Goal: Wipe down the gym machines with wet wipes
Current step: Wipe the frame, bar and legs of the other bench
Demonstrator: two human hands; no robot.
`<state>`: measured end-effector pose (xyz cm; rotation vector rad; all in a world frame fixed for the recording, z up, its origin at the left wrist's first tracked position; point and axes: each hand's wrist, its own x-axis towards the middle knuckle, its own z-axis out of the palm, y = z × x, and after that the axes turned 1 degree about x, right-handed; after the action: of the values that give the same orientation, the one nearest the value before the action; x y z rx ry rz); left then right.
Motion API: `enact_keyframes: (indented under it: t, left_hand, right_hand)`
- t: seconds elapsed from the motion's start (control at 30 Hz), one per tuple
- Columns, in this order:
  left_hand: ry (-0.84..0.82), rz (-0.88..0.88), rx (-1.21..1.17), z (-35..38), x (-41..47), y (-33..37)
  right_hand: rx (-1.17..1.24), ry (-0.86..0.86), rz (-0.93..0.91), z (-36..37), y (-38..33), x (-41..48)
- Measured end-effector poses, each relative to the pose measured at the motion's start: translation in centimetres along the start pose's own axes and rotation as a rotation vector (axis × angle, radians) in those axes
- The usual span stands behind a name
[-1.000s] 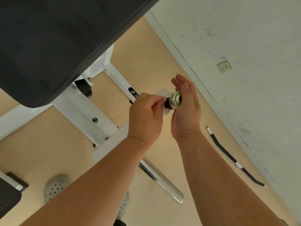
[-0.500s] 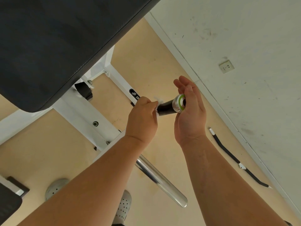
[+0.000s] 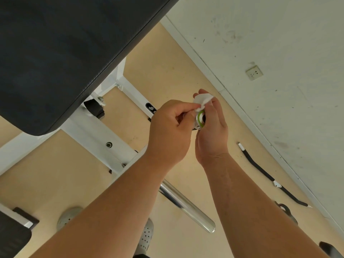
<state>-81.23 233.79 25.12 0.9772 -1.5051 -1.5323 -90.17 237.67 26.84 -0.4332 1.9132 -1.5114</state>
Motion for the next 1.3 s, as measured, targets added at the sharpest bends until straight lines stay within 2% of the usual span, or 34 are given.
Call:
enact_keyframes:
  t: [0.13, 0.23, 0.33, 0.43, 0.6, 0.73, 0.83, 0.9, 1.0, 1.13, 1.3]
  left_hand:
    - [-0.051, 0.104, 0.063, 0.4, 1.3, -1.2]
    - [-0.230, 0.067, 0.085, 0.0, 2.8, -3.0]
    - [-0.355, 0.139, 0.282, -0.6, 3.9, -5.2]
    - [-0.393, 0.107, 0.441, -0.8, 4.1, -7.6]
    - [-0.368, 0.012, 0.609, -1.3, 3.0, -9.7]
    - [-0.165, 0.100, 0.489, -0.8, 1.3, -7.5]
    - [-0.106, 0.161, 0.366, 0.0, 0.0, -5.0]
    - [-0.081, 0.185, 0.370, 0.3, -0.8, -4.9]
    - [-0.131, 0.176, 0.569, -0.5, -1.8, -7.4]
    - [-0.360, 0.252, 0.930, -1.7, -3.9, -9.2]
    - [-0.413, 0.313, 1.170, -4.2, -6.5, -8.8]
  right_hand:
    - [-0.010, -0.008, -0.002, 0.1, -0.1, 0.1]
    - [-0.051, -0.004, -0.027, -0.1, 0.3, 0.2]
    - [-0.081, -0.009, -0.043, -0.3, 0.3, 0.4]
    - [-0.092, -0.002, -0.059, -0.4, 0.3, 0.5]
    - [-0.117, 0.015, -0.062, -0.2, 0.4, 0.4]
    - [-0.114, 0.024, -0.074, 0.1, 0.2, 0.4]
    - [-0.097, 0.021, -0.060, 0.2, 0.0, 0.2]
    - [-0.108, 0.027, -0.052, 0.2, -0.2, 0.2]
    - [-0.119, 0.022, -0.059, 0.2, -0.5, 0.2]
    - [-0.065, 0.015, -0.047, 0.2, -1.1, 0.1]
    - [-0.009, 0.010, -0.027, 0.3, -1.3, -0.2]
